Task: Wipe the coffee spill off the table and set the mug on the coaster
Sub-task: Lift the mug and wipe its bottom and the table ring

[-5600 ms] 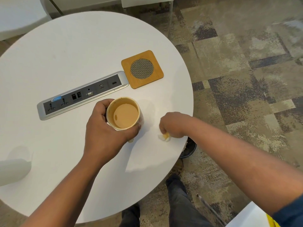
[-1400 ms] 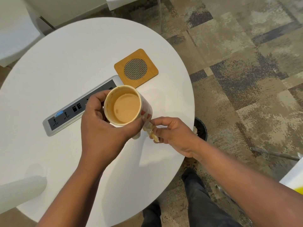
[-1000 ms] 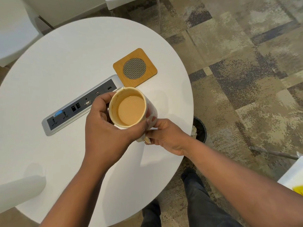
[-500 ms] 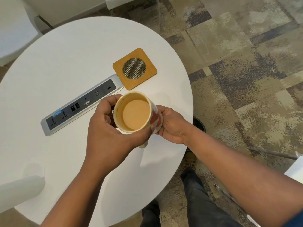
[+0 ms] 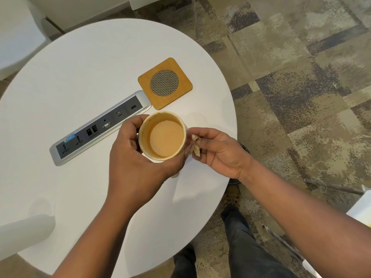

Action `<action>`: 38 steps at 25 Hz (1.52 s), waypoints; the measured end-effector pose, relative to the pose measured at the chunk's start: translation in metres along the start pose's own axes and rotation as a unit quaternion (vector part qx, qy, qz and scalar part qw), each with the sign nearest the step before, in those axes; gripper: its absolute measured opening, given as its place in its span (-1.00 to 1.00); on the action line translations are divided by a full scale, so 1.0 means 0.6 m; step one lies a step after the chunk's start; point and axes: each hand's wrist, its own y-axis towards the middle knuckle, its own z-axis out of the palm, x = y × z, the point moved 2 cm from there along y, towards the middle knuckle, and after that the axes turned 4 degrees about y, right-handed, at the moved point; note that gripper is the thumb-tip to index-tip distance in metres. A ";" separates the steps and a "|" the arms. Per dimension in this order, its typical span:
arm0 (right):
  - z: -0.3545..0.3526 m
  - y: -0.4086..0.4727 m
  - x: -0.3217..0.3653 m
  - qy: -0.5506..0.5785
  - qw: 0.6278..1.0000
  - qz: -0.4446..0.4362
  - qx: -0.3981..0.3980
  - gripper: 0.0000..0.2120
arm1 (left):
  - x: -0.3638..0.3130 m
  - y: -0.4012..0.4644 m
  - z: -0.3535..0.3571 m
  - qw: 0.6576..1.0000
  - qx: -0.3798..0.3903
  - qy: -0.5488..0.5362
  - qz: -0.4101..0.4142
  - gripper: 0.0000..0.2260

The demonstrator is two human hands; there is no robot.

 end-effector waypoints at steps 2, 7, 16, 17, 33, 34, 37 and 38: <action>-0.005 -0.008 -0.001 -0.007 1.000 -0.001 -0.003 -0.69 | 0.002 0.002 0.000 1.000 -0.010 -0.002 -0.001 -0.29; 0.000 -0.026 -0.032 -0.001 1.000 0.021 -0.011 -0.72 | 0.012 0.006 0.000 0.999 -0.039 -0.002 -0.005 -0.26; 0.037 -0.002 -0.056 -0.047 0.996 0.068 0.013 -0.79 | 0.013 0.010 -0.001 0.999 -0.042 -0.028 -0.016 -0.26; 0.038 0.008 -0.052 -0.057 0.996 0.066 0.018 -0.73 | 0.011 0.009 0.000 0.999 -0.037 -0.030 -0.018 -0.25; -0.080 -0.100 0.044 0.030 0.999 0.011 -0.013 -0.71 | 0.028 0.016 0.024 0.998 -0.036 -0.013 -0.043 -0.28; -0.091 -0.120 0.038 0.026 0.999 0.027 -0.023 -0.72 | 0.032 0.019 0.029 0.998 -0.035 -0.014 -0.047 -0.29; -0.117 -0.169 0.019 0.010 0.995 0.057 -0.078 -0.73 | 0.043 0.030 0.050 0.998 -0.030 -0.011 -0.054 -0.30; -0.124 -0.180 0.013 0.010 0.993 0.059 -0.100 -0.72 | 0.047 0.034 0.059 0.998 -0.031 -0.009 -0.056 -0.29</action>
